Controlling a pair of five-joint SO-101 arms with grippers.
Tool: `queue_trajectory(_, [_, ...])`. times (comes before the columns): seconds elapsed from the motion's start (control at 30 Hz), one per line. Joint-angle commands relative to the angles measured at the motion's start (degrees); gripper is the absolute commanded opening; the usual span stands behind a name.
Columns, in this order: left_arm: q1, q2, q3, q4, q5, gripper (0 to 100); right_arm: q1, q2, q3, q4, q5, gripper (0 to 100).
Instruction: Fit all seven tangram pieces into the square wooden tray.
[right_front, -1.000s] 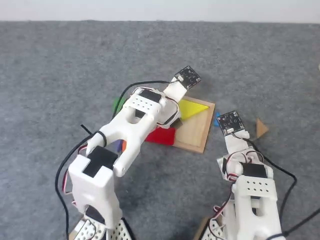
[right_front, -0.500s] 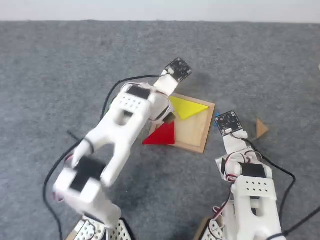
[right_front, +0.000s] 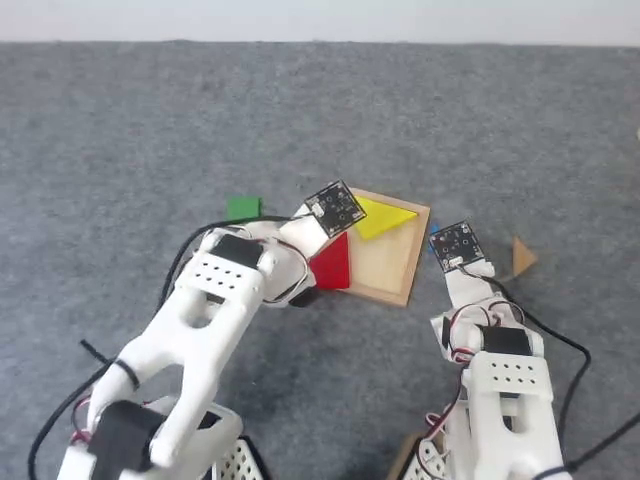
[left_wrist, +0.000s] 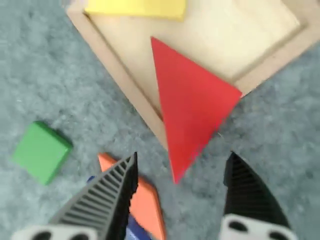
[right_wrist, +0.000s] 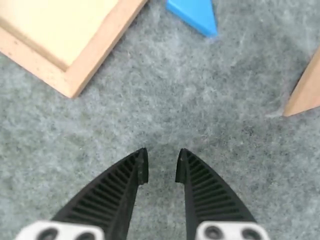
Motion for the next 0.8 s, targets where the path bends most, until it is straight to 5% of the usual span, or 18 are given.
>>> queue_trajectory(0.0, [0.0,7.3,-4.44,-3.87,-0.44,26,-0.48,-1.19,-0.35,-1.1,-0.62,10.2])
queue_trajectory(0.33, [-0.53,32.18,-28.53,-3.69,1.85,26,-0.48,-1.19,-0.35,-1.1,-0.53,10.2])
queue_trajectory(0.77, [0.0,39.91,-46.9,4.13,3.52,26,-0.57,-1.19,-0.35,-1.1,-0.44,10.2])
